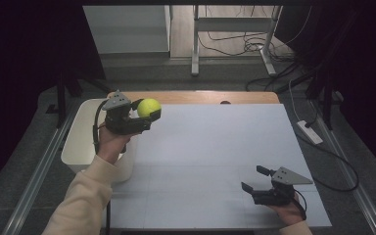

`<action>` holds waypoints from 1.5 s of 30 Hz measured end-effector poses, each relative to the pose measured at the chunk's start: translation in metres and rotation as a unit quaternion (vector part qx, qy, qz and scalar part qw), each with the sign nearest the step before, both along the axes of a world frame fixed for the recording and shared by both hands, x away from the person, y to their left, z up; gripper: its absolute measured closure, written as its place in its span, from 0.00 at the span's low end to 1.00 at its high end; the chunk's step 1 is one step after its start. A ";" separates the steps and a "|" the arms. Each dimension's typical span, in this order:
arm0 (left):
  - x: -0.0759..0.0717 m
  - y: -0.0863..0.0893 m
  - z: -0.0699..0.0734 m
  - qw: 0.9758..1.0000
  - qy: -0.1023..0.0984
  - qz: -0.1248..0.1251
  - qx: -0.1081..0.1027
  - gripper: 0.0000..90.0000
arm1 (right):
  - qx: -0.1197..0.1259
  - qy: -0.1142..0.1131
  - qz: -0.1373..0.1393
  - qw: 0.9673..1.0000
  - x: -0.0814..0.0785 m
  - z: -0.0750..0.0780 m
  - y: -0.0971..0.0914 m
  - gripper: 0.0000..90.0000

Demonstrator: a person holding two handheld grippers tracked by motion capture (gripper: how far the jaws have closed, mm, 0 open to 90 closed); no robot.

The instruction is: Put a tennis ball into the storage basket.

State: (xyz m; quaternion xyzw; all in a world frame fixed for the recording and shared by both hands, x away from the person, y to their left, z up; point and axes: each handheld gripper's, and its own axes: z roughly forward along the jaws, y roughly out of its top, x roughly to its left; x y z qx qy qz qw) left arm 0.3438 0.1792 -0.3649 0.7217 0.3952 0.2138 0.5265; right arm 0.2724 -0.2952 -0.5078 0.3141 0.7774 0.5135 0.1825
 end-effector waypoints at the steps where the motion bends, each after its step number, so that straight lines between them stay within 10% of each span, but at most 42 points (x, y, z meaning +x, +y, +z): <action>1: 0.000 0.001 0.000 1.000 0.000 0.001 -0.001 0.30 | 0.000 0.000 0.000 1.000 0.000 0.000 0.000 0.15; 45: 0.002 0.063 -0.007 0.996 0.022 0.087 0.014 0.30 | -0.001 0.000 -0.004 1.000 0.001 0.001 0.000 0.15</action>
